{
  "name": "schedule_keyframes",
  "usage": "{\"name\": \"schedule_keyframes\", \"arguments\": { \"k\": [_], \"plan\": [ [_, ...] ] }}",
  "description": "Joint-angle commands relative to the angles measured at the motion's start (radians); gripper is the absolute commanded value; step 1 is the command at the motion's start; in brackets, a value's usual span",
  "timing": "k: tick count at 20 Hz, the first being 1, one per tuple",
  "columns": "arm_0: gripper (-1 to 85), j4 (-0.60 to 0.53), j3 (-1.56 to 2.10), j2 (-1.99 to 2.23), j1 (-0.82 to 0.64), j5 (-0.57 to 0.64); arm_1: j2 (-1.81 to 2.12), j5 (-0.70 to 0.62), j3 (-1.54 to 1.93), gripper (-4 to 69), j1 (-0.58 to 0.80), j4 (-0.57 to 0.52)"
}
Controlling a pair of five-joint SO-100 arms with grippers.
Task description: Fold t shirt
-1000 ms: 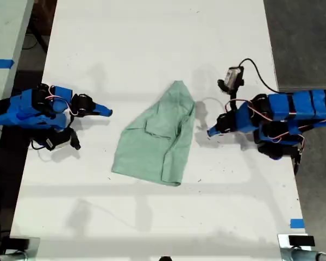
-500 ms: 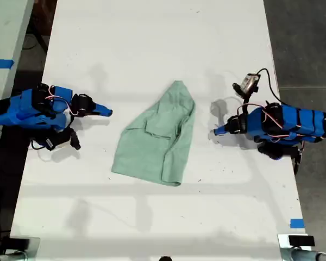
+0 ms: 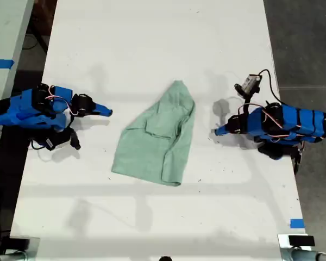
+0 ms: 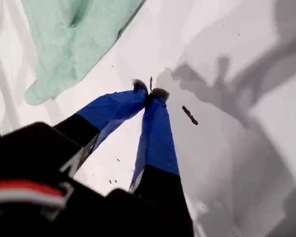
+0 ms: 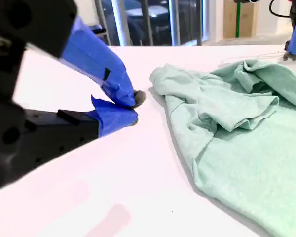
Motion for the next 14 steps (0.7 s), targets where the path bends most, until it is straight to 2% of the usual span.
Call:
{"name": "schedule_keyframes", "arguments": {
  "k": [1,14],
  "plan": [
    [0.0,0.000,0.000,0.008,-0.021,0.008,0.015,0.018,0.052,2.0,0.000,0.005],
    [0.0,-0.008,-0.002,0.008,-0.008,0.015,0.015,0.008,0.055,2.0,-0.017,0.006]
  ]
}}
